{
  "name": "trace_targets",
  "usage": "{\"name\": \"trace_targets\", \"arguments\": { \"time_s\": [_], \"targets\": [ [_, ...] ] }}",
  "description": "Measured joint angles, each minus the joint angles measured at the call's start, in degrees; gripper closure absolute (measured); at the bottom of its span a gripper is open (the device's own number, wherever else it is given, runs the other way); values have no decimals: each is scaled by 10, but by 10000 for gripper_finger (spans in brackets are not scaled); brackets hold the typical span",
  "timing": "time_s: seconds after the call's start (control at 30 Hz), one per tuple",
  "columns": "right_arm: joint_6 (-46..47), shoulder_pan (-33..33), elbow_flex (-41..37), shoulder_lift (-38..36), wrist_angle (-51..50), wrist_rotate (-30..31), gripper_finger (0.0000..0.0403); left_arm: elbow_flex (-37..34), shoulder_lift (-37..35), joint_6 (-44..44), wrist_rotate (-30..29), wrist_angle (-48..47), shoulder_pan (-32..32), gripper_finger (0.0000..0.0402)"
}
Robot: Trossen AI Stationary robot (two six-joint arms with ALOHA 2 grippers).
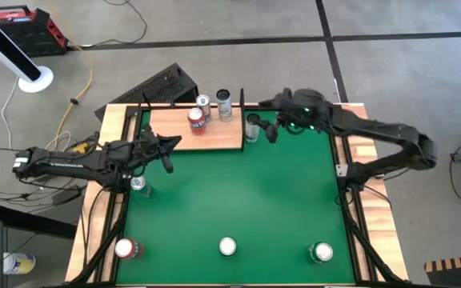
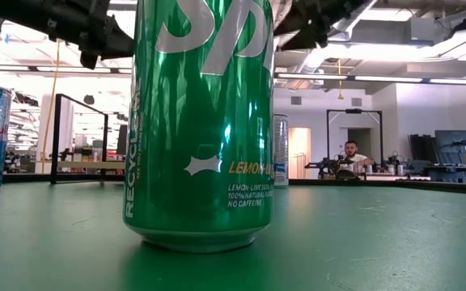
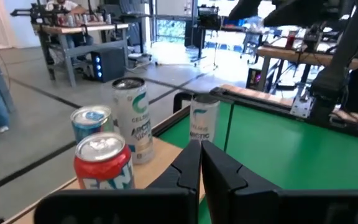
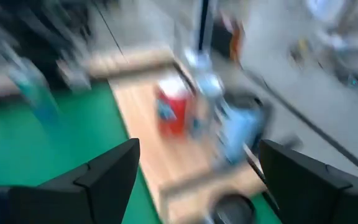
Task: Place canned beverage on shelf
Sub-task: Put the top red soda can on the shelf
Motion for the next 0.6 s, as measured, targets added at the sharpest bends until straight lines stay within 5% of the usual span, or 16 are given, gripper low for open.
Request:
{"name": "trace_targets", "arguments": {
  "time_s": [0.1, 0.23, 0.4, 0.6],
  "targets": [
    [22, 6, -81, -23, 162, -68, 53, 0, 1, -3, 22, 1, 0, 401],
    [0, 41, -103, 1, 259, -110, 53, 0, 1, -10, 48, 1, 0, 401],
    [-84, 77, -79, 60, 293, -111, 54, 16, -10, -9, 68, -16, 0, 401],
    [-73, 105, -11, 133, 242, -111, 62, 18, -55, -15, 65, -43, 2, 401]
  ]
}}
